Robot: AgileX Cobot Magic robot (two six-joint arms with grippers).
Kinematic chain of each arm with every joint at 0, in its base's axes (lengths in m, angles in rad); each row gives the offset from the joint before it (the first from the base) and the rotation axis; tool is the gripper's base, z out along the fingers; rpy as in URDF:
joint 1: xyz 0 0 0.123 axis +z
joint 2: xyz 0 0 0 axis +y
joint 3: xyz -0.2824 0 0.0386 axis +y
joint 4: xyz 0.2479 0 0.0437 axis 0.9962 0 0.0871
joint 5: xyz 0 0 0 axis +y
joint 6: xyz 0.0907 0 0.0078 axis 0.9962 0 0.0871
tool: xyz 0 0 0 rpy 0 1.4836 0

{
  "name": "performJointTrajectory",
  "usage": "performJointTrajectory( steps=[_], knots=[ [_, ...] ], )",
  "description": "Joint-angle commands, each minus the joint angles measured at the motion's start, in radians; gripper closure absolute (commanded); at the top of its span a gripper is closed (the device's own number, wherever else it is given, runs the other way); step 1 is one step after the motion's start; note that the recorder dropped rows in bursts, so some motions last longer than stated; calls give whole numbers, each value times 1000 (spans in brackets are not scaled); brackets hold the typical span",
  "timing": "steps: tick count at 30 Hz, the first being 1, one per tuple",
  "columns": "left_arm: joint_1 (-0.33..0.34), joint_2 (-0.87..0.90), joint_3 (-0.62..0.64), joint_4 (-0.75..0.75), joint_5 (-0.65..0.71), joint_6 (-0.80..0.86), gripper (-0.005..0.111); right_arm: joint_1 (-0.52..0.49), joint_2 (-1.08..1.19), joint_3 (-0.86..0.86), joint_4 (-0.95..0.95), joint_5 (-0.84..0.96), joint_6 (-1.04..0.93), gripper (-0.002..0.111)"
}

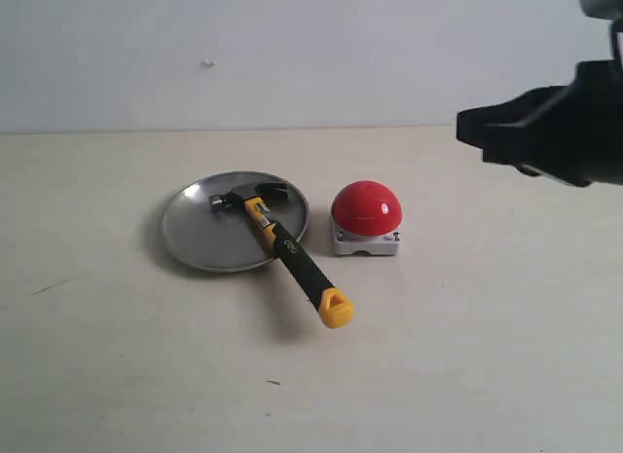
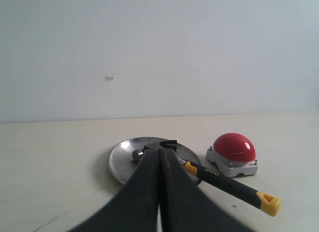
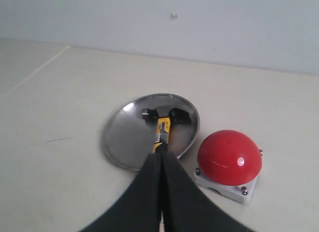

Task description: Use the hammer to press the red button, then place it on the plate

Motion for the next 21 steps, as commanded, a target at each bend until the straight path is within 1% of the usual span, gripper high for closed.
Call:
performJointTrajectory(
  steps=[1,5,10,21],
  knots=[
    [-8,-7,3,4,3,1,107,-5,-199,107,37,-38,-34,108],
    [-8,-7,3,4,3,1,107,-5,-326,116,37,-90,-34,108],
    [-8,-7,3,4,3,1,107,-5,-439,115,37,-95,-34,108],
    [-8,-7,3,4,3,1,107,-5,-560,115,26,-88,-35,108]
  ],
)
